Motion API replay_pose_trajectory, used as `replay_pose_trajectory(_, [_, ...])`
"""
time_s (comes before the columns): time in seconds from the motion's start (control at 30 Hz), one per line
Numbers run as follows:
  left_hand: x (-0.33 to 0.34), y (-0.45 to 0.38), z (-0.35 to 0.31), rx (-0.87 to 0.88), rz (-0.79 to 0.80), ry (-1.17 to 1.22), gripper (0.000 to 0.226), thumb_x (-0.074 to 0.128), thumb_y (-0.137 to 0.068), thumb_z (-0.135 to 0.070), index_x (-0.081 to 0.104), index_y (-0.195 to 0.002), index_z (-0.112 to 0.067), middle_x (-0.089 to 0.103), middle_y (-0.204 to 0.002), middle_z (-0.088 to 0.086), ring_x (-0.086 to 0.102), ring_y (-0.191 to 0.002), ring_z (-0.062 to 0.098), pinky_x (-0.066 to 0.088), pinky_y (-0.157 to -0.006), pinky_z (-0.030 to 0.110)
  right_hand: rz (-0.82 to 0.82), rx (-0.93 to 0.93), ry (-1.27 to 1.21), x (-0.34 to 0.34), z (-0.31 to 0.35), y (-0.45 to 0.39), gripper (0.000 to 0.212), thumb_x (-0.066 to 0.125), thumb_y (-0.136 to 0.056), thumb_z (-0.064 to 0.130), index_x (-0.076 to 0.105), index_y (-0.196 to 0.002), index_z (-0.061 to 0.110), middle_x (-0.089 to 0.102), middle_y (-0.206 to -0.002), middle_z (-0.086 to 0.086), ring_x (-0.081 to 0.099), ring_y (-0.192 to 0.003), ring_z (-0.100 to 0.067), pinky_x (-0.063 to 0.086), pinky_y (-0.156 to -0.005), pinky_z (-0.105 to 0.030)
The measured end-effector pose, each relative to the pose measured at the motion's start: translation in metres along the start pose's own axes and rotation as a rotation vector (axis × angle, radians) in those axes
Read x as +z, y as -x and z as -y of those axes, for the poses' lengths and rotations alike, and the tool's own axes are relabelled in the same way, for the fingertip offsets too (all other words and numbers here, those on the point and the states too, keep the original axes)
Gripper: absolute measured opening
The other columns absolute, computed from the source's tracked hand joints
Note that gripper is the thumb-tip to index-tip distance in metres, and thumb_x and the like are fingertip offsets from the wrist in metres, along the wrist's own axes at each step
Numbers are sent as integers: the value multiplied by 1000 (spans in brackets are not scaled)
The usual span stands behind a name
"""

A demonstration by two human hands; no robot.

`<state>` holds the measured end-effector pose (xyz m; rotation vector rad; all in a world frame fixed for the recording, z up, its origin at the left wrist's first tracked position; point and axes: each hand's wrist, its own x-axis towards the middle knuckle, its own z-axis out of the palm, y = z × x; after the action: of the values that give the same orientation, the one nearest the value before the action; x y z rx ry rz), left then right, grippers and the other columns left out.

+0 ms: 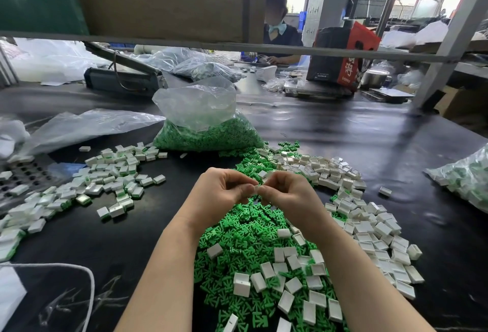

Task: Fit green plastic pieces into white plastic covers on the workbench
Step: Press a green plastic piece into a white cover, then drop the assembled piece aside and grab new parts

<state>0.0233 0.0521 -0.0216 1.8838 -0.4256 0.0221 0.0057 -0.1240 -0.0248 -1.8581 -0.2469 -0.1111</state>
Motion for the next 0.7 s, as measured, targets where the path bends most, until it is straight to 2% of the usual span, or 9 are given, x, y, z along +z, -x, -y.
replay_pose_trajectory(0.1, [-5, 1, 2, -34, -52, -53, 9, 74, -85, -14, 78, -87, -22, 75, -75, 0, 70, -72, 17, 60, -75, 37, -55, 25, -17, -2, -3, -1, 14, 64, -90, 6, 61, -78, 9, 64, -66, -3, 58, -59, -11, 49, -60, -29])
replay_pose_trajectory(0.2, [-18, 1, 12, -171, -359, -6, 6, 75, -84, -14, 76, -82, -20, 74, -68, 2, 70, -66, 16, 59, -69, 33, -150, 53, 59, -12, -6, -2, 14, 61, -93, 9, 63, -79, 10, 66, -70, -6, 56, -55, -5, 45, -55, -17])
replay_pose_trajectory(0.3, [-38, 1, 24, -398, -713, 425, 4, 74, -82, -7, 71, -83, -9, 70, -68, 4, 65, -60, 12, 56, -60, 23, -221, 101, 408, -23, -15, -3, 16, 56, -96, 20, 64, -84, 13, 66, -72, -2, 54, -54, -7, 43, -51, -24])
replay_pose_trajectory(0.4, [-56, 0, 36, -558, -867, 868, 8, 68, -87, -5, 62, -83, -9, 68, -66, 1, 63, -66, 8, 54, -53, 15, -243, 192, 691, -34, -23, -2, 13, 54, -97, 25, 63, -94, 17, 65, -77, 4, 60, -67, -10, 45, -54, -25])
replay_pose_trajectory(0.43, [-60, 0, 38, -584, -884, 953, 9, 65, -90, -6, 60, -83, -9, 68, -59, -1, 63, -67, 8, 55, -56, 14, -242, 224, 759, -38, -25, -2, 12, 54, -97, 26, 63, -96, 18, 64, -78, 5, 61, -69, -10, 46, -55, -24])
replay_pose_trajectory(0.47, [-62, -1, 40, -602, -892, 1014, 11, 61, -93, -7, 58, -83, -9, 67, -56, -2, 63, -69, 7, 56, -65, 14, -249, 251, 822, -41, -26, -1, 12, 54, -96, 26, 63, -98, 19, 64, -78, 5, 62, -71, -12, 48, -58, -25])
replay_pose_trajectory(0.53, [-65, -3, 43, -621, -906, 1101, 8, 55, -98, -11, 59, -91, -9, 69, -73, 0, 65, -76, 7, 53, -87, 18, -307, 275, 941, -46, -28, -1, 13, 54, -94, 25, 64, -101, 20, 62, -79, 5, 61, -79, -17, 48, -65, -29])
replay_pose_trajectory(0.63, [-67, -3, 41, -604, -942, 1223, 27, 42, -104, -11, 53, -128, -8, 65, -106, 2, 66, -106, 8, 52, -88, 20, -361, 276, 1092, -50, -28, 1, 19, 53, -93, 27, 65, -106, 22, 65, -88, 2, 58, -91, -23, 48, -74, -32])
replay_pose_trajectory(0.7, [-69, -1, 38, -549, -989, 1284, 34, 31, -106, -9, 45, -137, -9, 64, -106, 1, 62, -115, 9, 50, -92, 19, -360, 267, 1149, -49, -28, 1, 20, 52, -93, 28, 65, -107, 24, 68, -95, 1, 57, -95, -23, 48, -79, -33])
